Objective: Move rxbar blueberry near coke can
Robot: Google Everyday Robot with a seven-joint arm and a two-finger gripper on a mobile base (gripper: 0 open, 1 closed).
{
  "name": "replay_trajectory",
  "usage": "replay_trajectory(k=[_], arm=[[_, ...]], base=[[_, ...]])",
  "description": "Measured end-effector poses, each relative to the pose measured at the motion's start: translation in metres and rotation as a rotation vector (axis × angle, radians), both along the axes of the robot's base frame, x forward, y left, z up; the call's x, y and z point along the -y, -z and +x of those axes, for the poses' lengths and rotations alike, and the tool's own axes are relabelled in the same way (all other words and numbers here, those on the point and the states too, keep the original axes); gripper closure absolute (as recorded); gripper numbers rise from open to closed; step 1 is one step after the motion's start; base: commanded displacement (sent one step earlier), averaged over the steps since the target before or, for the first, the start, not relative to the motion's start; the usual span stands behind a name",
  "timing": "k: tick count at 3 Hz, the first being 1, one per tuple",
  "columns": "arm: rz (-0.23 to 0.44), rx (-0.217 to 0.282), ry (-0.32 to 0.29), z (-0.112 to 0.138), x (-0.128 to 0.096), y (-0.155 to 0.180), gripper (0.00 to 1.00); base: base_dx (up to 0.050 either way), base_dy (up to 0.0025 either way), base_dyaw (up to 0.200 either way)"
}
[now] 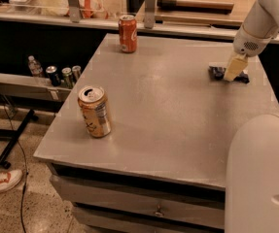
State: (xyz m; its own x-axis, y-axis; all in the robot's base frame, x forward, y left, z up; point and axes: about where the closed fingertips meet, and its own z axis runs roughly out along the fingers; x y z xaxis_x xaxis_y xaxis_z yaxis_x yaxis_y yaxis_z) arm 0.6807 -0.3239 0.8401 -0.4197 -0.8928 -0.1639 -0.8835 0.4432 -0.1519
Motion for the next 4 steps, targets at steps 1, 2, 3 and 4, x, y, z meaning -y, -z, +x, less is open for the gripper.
replay_trajectory(k=[1,2,3,4], arm=[[0.011,0.022,-0.012,-0.002,-0.003,-0.011,1.00],[0.035,0.074,-0.028,-0.004,-0.007,-0.035,1.00],[0.055,0.133,-0.045,-0.005,-0.014,-0.061,1.00],[0.055,0.134,-0.045,-0.005,-0.014,-0.061,1.00]], base=[[0.000,0.00000,0.000],[0.000,0.00000,0.000],[0.000,0.00000,0.000],[0.000,0.00000,0.000]])
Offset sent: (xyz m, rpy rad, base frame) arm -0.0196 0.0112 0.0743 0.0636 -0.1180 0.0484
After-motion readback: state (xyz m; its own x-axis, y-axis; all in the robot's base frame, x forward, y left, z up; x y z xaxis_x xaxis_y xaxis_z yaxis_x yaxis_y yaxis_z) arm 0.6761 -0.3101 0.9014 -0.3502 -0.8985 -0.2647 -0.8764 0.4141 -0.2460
